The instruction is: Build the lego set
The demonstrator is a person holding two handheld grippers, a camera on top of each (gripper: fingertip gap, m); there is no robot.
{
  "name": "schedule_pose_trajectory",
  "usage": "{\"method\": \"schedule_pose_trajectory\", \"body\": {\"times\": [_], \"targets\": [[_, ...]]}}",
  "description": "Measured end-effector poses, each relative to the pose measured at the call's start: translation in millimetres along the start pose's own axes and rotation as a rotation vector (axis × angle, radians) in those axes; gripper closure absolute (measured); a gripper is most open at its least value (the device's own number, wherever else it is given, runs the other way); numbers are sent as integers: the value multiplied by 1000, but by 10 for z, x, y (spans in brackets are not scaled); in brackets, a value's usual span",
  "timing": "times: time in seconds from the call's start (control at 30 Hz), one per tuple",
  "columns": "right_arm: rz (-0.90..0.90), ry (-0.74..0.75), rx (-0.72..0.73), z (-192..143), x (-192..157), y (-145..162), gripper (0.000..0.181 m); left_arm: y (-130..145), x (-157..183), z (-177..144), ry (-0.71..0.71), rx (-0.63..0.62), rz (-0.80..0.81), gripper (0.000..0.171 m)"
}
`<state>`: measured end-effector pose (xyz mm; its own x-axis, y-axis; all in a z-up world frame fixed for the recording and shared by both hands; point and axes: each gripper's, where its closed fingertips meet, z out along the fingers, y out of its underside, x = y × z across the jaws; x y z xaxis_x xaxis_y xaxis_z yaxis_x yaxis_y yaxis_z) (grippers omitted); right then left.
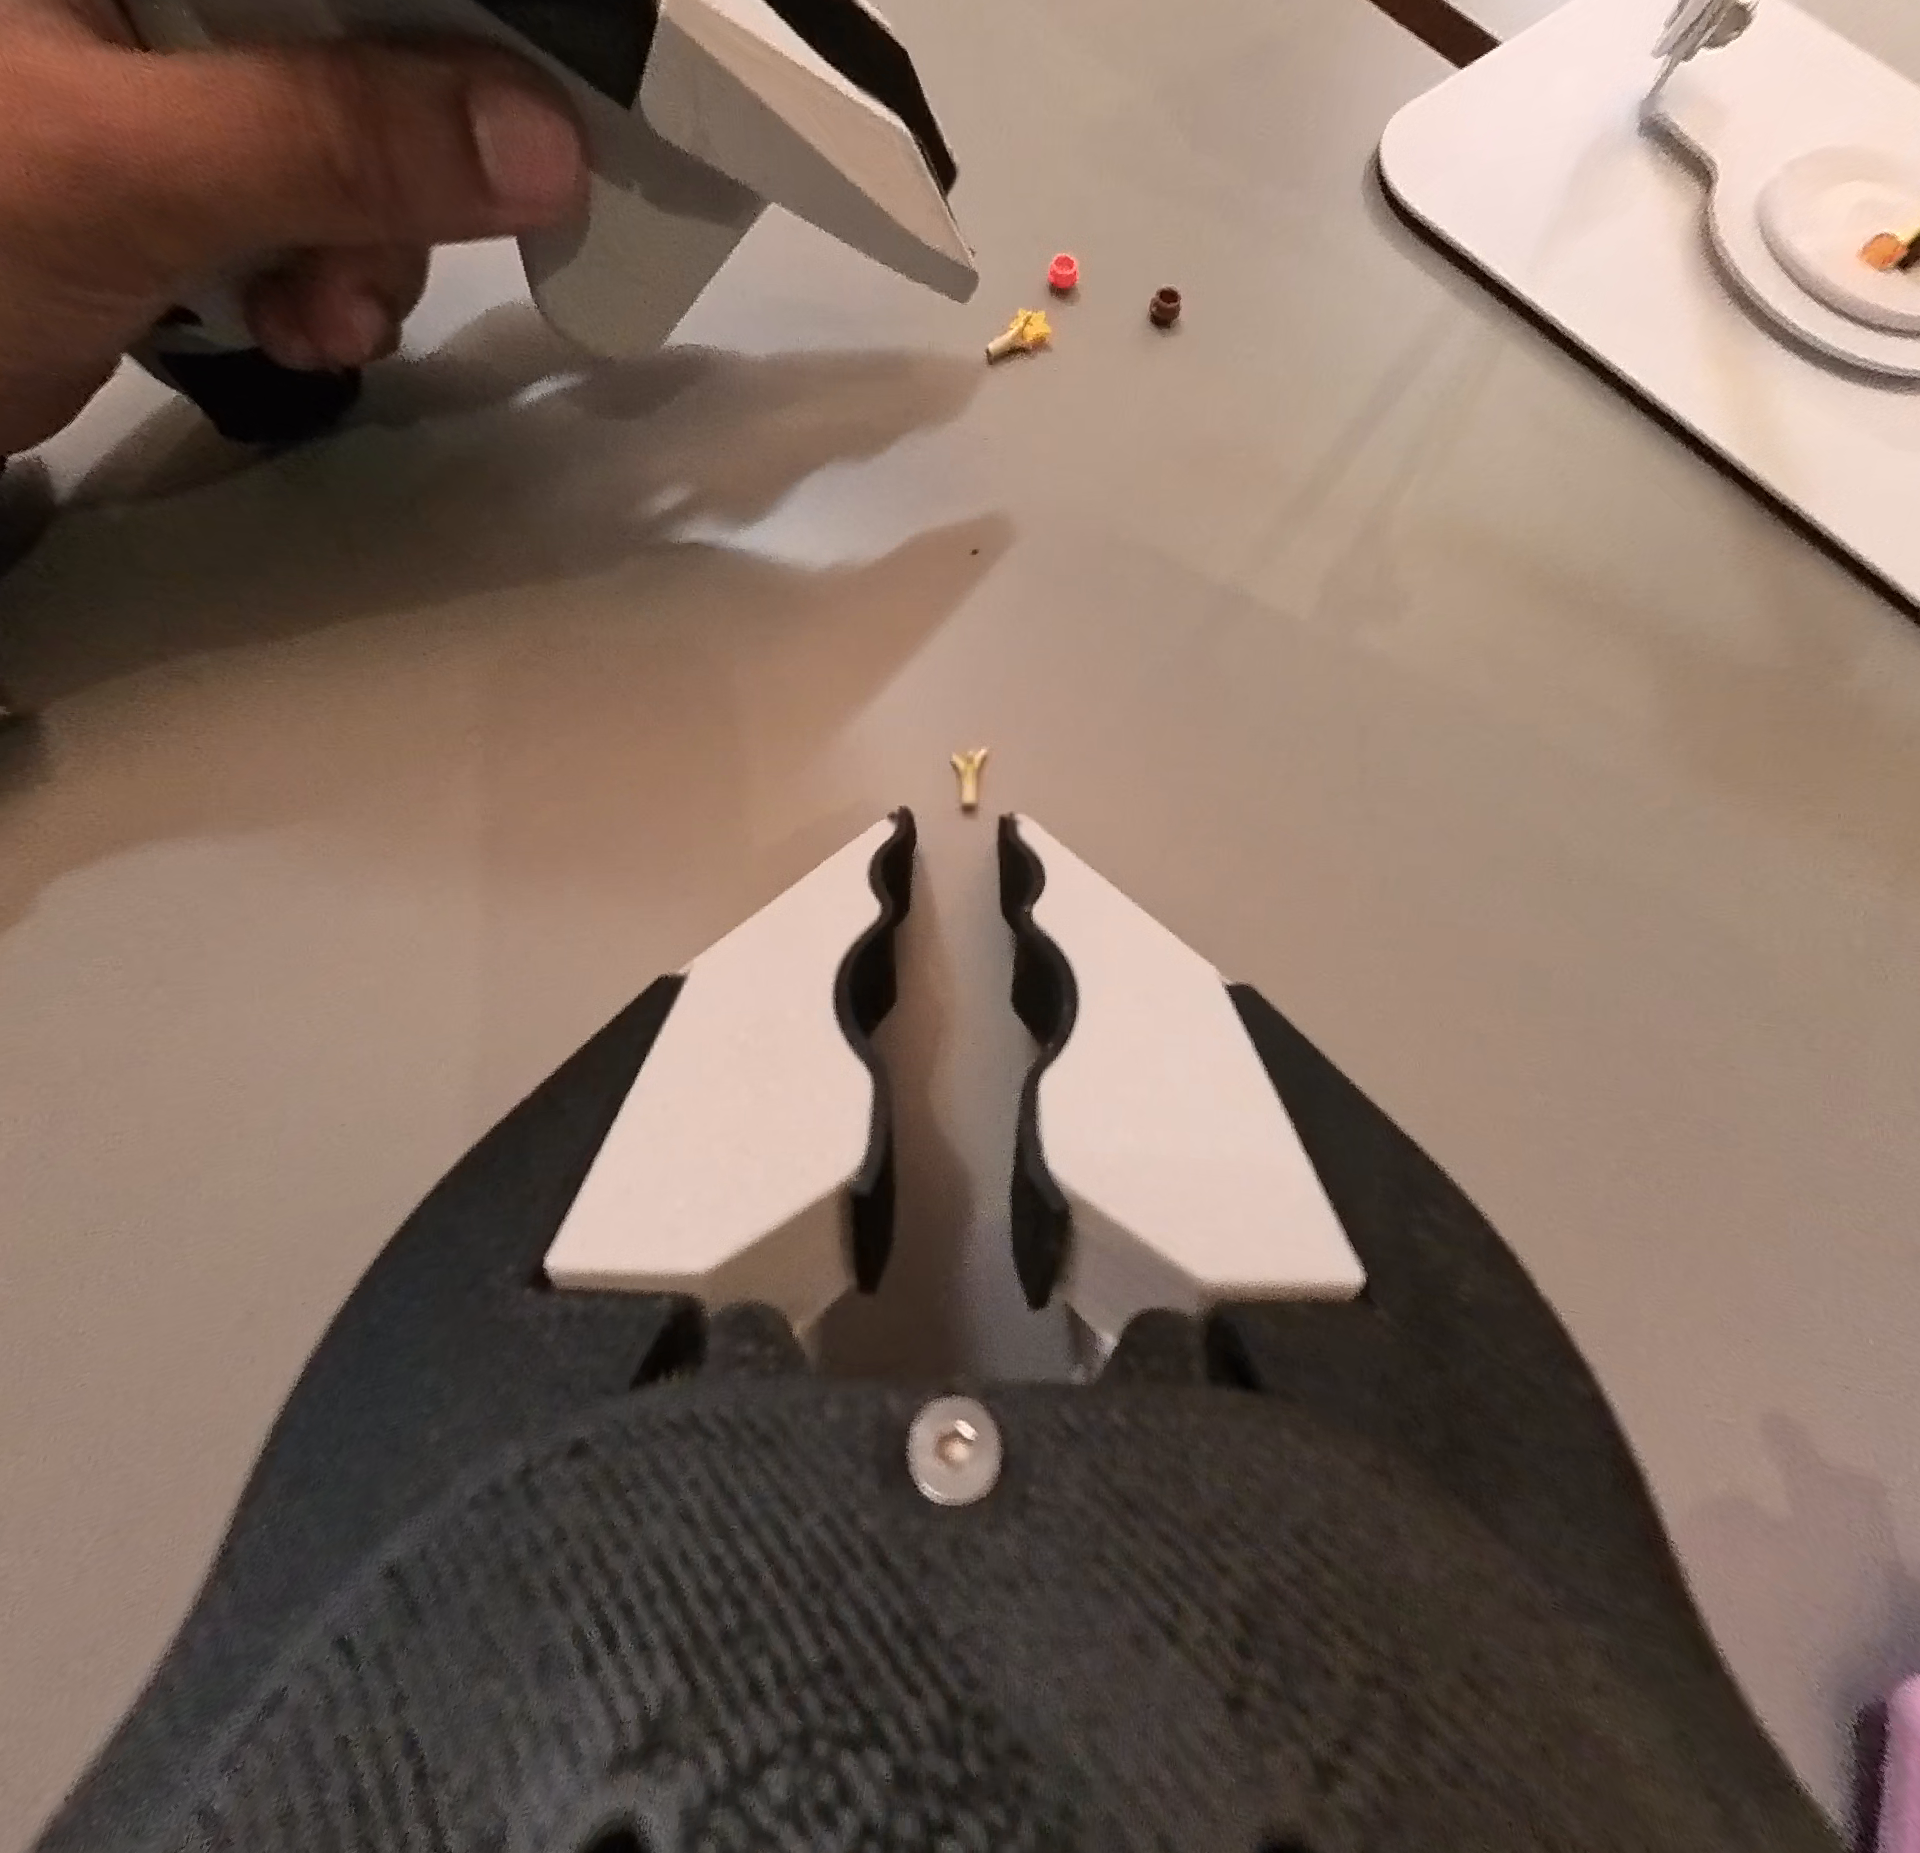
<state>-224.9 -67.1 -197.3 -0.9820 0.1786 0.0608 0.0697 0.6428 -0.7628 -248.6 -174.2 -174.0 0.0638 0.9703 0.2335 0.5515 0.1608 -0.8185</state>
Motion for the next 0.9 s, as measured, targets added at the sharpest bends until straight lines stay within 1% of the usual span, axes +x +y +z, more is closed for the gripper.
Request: {"method": "schedule_pose_trajectory", "body": {"times": [0.17,0.23,0.37,0.5,0.63,0.7,0.77,0.83,0.9], "targets": [[13,-22,-17,100,17,-45,168,-10,3,2,17,8,-22,136],[23,-48,-19,112,-2,-51,180,-15,7,5,27,11,-31,136],[26,-67,-5,94,-19,-68,181,-20,19,10,38,12,-37,136],[12,-60,87,-6,-23,-174,181,-45,60,6,51,30,-20,135],[-4,-49,236,-190,-21,-328,181,-150,272,-18,141,104,31,136],[-2,-13,281,-250,41,-367,181,-145,330,-4,154,100,49,138],[21,51,278,-251,172,-359,181,-131,337,11,143,90,65,139],[86,162,233,-215,399,-297,181,-125,335,19,138,84,67,140],[182,321,180,-222,719,-187,180,-121,331,24,140,81,62,140]]}}
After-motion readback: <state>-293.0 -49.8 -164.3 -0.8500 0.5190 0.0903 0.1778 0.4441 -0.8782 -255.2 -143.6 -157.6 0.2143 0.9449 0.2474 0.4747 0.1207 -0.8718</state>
